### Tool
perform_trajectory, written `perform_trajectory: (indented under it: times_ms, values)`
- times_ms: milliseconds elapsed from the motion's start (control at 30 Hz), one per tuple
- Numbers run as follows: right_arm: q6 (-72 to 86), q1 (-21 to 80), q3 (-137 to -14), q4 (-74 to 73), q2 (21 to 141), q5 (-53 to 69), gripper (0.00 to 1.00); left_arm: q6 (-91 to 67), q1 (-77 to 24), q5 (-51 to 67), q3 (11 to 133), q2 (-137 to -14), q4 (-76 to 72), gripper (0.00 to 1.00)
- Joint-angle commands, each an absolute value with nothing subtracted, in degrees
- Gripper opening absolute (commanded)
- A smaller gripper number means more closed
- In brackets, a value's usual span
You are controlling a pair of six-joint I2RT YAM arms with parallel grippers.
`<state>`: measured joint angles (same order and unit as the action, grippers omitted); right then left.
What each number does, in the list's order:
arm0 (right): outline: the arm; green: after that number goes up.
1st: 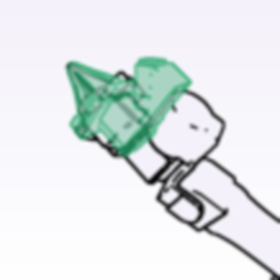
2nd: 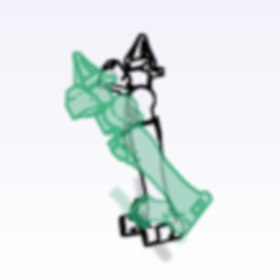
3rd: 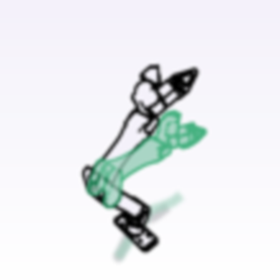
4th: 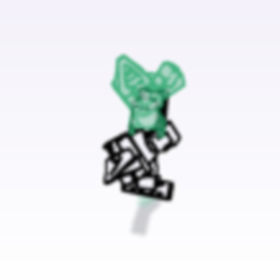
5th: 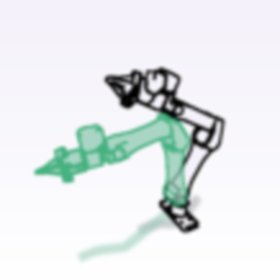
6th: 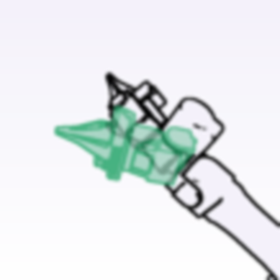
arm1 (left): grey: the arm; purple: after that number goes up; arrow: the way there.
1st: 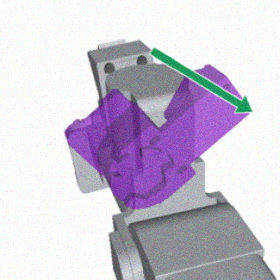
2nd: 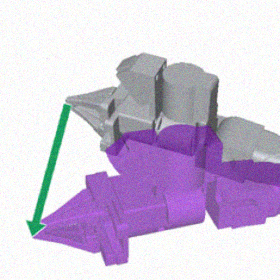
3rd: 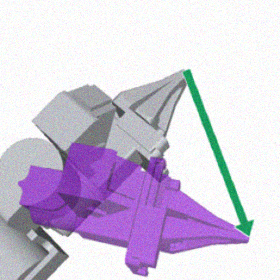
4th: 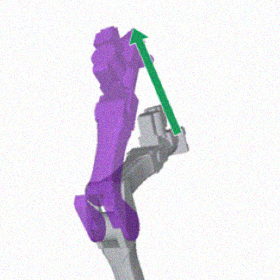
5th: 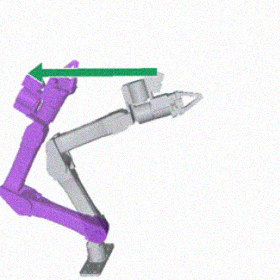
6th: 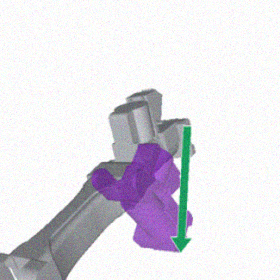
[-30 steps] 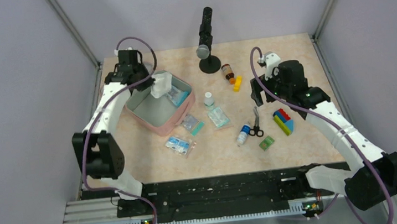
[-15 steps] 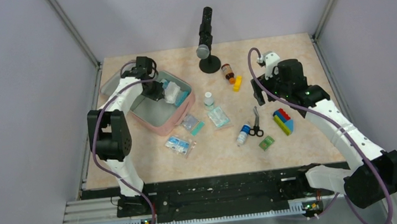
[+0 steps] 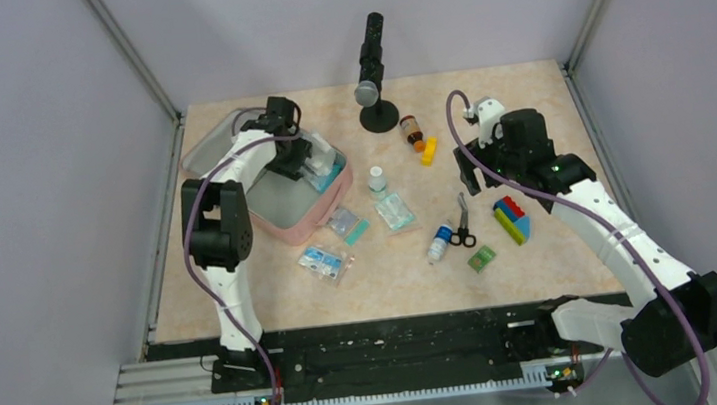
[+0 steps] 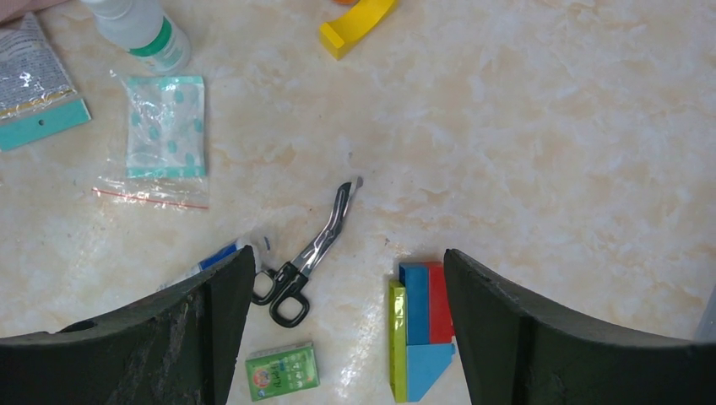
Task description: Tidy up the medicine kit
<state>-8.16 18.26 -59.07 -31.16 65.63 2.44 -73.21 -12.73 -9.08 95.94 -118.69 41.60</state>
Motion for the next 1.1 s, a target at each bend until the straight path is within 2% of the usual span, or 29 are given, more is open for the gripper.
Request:
perform_trajectory:
  times_ms: [0,33,67,433,533,633,800,867,900,933,967,1067]
  values:
    - [-9.3,18.6,-61.5,-30.8,63.9,1.4,0.81,-72.6,-12.5,-10.1,97.8,-117.5,39.0,0.79]
    - [-9.6,18.6,-61.5,-30.8,63.9,1.2,0.81,-72.5,-12.5,-9.8,97.3,-116.9,39.3,0.96]
    - [-10.2,18.6,-61.6,-30.8,63.8,1.2,0.81,-72.7,-12.5,-9.8,97.0,-116.2,39.9,0.98]
    - [-12.8,18.6,-60.9,-28.9,63.8,1.1,0.81,-57.1,-9.5,-9.1,94.8,-107.3,40.9,0.99]
    - [-12.4,18.6,-60.2,-28.9,63.5,2.0,0.81,-51.2,-8.9,-1.7,93.3,-106.0,34.2,0.99]
    - [-11.9,18.6,-59.7,-28.6,63.5,2.2,0.81,-45.8,-8.8,16.8,92.4,-106.9,22.3,0.99]
    - [-10.7,18.6,-58.9,-27.9,63.5,2.9,0.81,-44.0,-11.0,13.6,97.4,-111.9,22.4,0.98]
    - [-10.5,18.6,-58.8,-27.9,63.4,3.1,0.81,-43.5,-11.5,10.4,98.5,-113.5,23.4,0.95]
    - [-10.5,18.6,-58.8,-28.0,63.4,3.1,0.81,-43.3,-11.7,8.0,99.2,-114.2,24.7,0.88]
    - [-10.5,18.6,-58.7,-28.1,63.3,3.0,0.81,-43.5,-11.8,5.7,99.6,-114.8,26.6,0.76]
    - [-10.5,18.6,-58.8,-28.1,63.2,2.8,0.81,-43.7,-11.9,4.0,99.9,-115.1,27.6,0.72]
    - [-10.7,18.6,-58.5,-28.1,63.0,2.5,0.81,-43.6,-11.9,2.1,100.1,-116.2,28.7,0.64]
